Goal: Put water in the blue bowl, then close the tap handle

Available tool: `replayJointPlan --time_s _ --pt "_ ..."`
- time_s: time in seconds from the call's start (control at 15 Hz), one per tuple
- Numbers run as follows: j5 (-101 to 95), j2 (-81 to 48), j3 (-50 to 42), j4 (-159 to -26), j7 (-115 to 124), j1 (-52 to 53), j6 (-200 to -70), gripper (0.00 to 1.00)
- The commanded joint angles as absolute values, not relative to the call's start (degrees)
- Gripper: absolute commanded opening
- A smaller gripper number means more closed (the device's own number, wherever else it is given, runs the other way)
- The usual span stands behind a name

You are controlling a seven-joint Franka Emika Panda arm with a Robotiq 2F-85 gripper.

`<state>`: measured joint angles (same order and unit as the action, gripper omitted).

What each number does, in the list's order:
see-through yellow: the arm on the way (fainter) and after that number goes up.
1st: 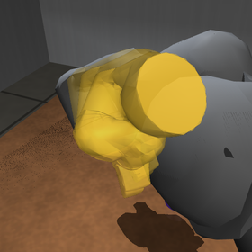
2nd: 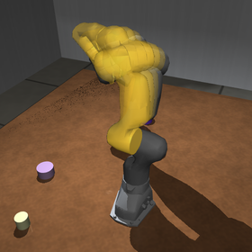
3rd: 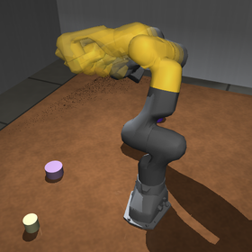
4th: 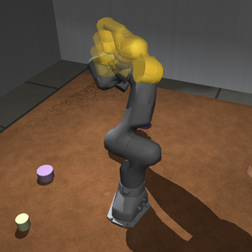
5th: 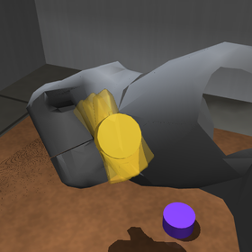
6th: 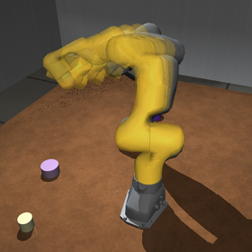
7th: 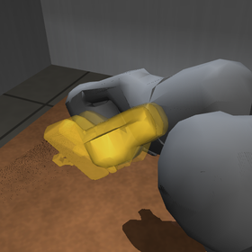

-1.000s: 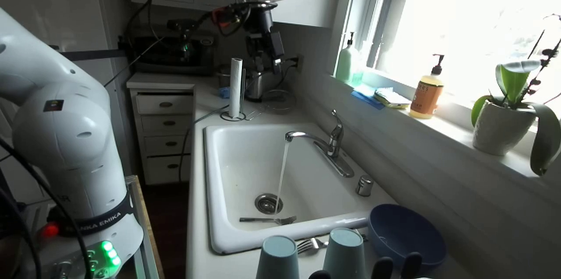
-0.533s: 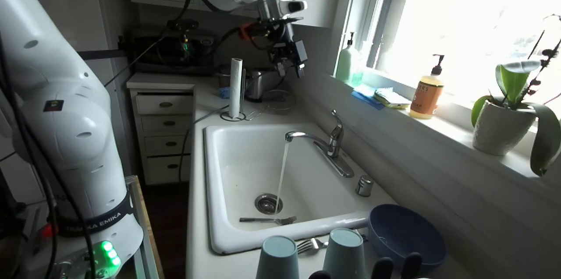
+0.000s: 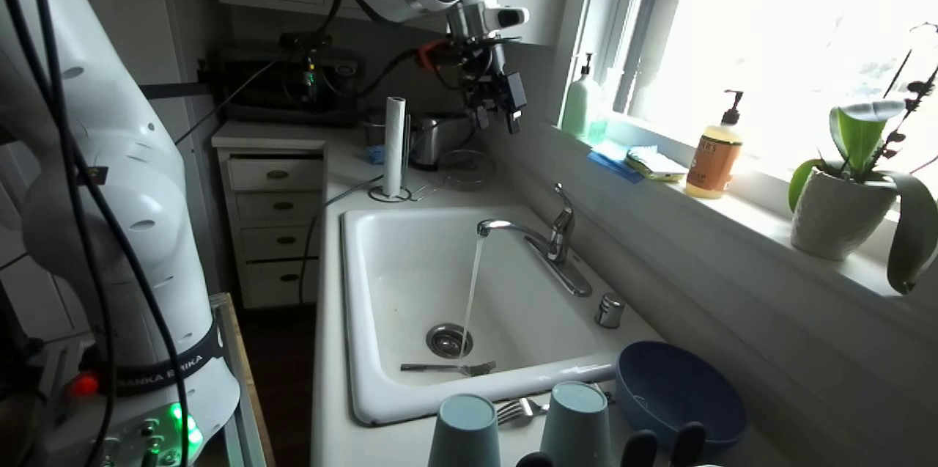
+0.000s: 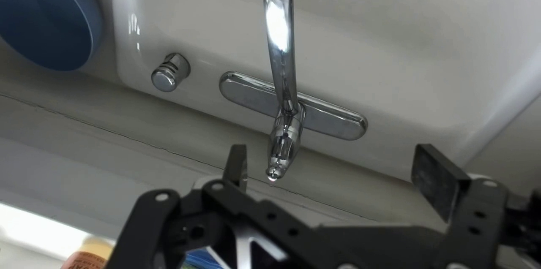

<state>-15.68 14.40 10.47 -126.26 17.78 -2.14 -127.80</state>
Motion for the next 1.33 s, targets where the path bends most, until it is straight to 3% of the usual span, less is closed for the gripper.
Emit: replayJointPlan --time_s 0.0,0.33,1.13,1.27 --pt "-16.92 13.74 9.59 -125.71 19.91 -1.58 -128.04 1.00" --pt "-21.87 5.74 6.39 -118.22 27.12 -5.92 -123.40 1.00" --pt "-17.02 -13.67 -10.99 -104.84 14.22 -11.46 -120.19 1.00" --pt "-18.11 -11.50 -11.62 -108.26 12.49 -11.19 -122.67 1.00"
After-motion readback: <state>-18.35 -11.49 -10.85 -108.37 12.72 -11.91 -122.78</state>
